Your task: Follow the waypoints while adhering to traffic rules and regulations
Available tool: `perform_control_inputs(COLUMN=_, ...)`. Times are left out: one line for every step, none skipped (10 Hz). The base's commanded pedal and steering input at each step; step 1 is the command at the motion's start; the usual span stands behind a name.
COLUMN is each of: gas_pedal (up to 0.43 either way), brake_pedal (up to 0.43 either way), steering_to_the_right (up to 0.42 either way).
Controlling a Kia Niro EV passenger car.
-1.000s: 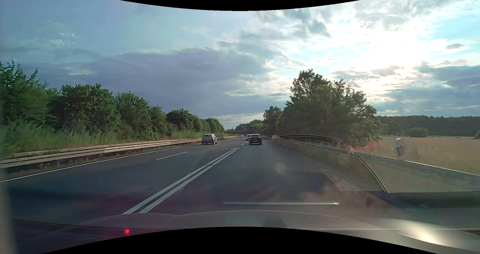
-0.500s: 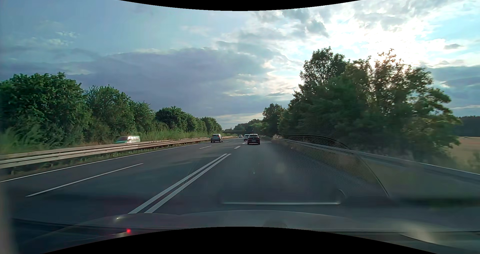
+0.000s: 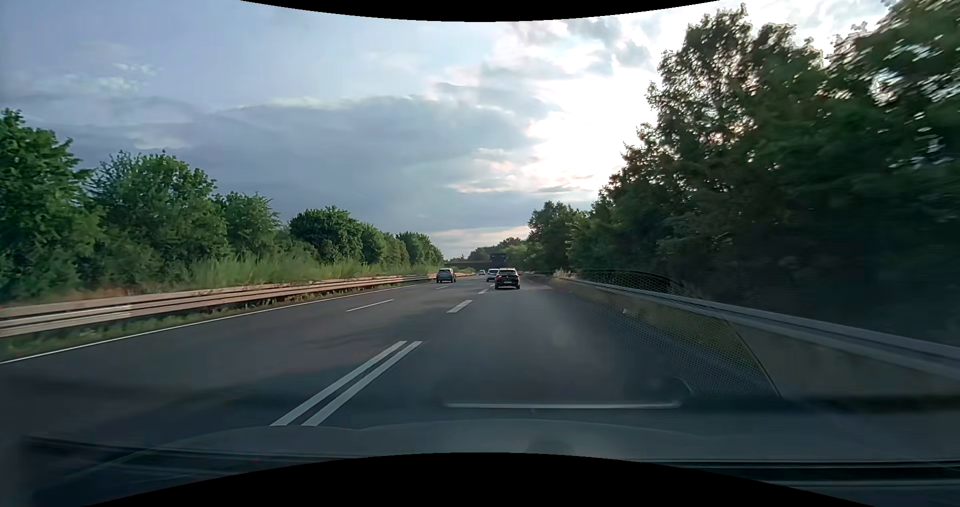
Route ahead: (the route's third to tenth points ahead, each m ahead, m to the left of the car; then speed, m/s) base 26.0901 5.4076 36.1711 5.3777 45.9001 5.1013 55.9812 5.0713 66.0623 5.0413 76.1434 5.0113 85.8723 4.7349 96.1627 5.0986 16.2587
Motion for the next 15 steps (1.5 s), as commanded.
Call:
perform_control_inputs(gas_pedal=0.358, brake_pedal=0.000, steering_to_the_right=-0.006)
perform_control_inputs(gas_pedal=0.358, brake_pedal=0.000, steering_to_the_right=-0.006)
perform_control_inputs(gas_pedal=0.358, brake_pedal=0.000, steering_to_the_right=-0.007)
perform_control_inputs(gas_pedal=0.358, brake_pedal=0.000, steering_to_the_right=-0.007)
perform_control_inputs(gas_pedal=0.358, brake_pedal=0.000, steering_to_the_right=-0.007)
perform_control_inputs(gas_pedal=0.358, brake_pedal=0.000, steering_to_the_right=-0.007)
perform_control_inputs(gas_pedal=0.358, brake_pedal=0.000, steering_to_the_right=-0.007)
perform_control_inputs(gas_pedal=0.358, brake_pedal=0.000, steering_to_the_right=-0.007)
perform_control_inputs(gas_pedal=0.358, brake_pedal=0.000, steering_to_the_right=-0.007)
perform_control_inputs(gas_pedal=0.358, brake_pedal=0.000, steering_to_the_right=-0.007)
perform_control_inputs(gas_pedal=0.358, brake_pedal=0.000, steering_to_the_right=-0.007)
perform_control_inputs(gas_pedal=0.358, brake_pedal=0.000, steering_to_the_right=-0.007)
perform_control_inputs(gas_pedal=0.358, brake_pedal=0.000, steering_to_the_right=-0.007)
perform_control_inputs(gas_pedal=0.358, brake_pedal=0.000, steering_to_the_right=-0.007)
perform_control_inputs(gas_pedal=0.358, brake_pedal=0.000, steering_to_the_right=-0.007)
